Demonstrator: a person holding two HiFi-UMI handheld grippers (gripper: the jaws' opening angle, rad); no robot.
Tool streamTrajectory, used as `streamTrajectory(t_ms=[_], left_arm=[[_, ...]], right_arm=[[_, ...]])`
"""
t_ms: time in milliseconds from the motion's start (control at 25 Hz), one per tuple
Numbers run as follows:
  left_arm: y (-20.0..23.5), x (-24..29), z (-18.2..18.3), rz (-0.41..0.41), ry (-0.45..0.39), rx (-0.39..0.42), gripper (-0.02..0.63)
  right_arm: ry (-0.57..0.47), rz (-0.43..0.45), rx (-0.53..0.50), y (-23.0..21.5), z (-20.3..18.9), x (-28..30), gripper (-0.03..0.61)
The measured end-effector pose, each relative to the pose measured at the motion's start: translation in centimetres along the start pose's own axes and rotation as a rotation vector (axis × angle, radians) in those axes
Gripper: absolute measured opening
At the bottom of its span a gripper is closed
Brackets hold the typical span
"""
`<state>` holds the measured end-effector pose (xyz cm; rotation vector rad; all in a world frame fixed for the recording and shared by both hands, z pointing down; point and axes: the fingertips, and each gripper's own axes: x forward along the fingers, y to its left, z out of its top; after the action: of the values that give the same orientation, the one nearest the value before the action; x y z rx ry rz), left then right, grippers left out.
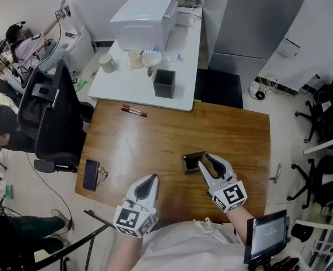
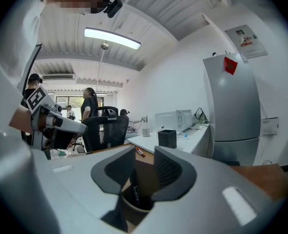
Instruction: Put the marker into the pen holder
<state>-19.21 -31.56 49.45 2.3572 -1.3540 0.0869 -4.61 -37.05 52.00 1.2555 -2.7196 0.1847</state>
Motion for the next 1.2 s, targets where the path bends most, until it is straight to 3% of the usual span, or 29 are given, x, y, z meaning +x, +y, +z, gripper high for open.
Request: streamTrajectory(t_ms=[80, 440, 800, 1200], left_arm=[[-0.7, 0.0, 0.4, -0.023, -0.008, 0.008, 0.011], [-4.4, -2.1, -0.1, -0.115, -0.035, 0.065, 0.011], [-11.7, -9.4, -3.9, -0.037, -0.079, 0.097, 0.011], [-23.1, -19.1, -10.2, 0.063, -0.106, 0.041, 0.011]], right_arm=[[-0.005, -0.005, -0.038, 0.1, 1.1, -1.1, 0.0], [-0.069, -0.02, -0.113, 3.8, 4.4, -7.1, 0.0], [-0.093, 0.005, -0.144, 8.1, 2.5, -17.9, 0.0], [-0.064, 0.036, -0.09, 12.1, 0.2, -32.9, 0.0]])
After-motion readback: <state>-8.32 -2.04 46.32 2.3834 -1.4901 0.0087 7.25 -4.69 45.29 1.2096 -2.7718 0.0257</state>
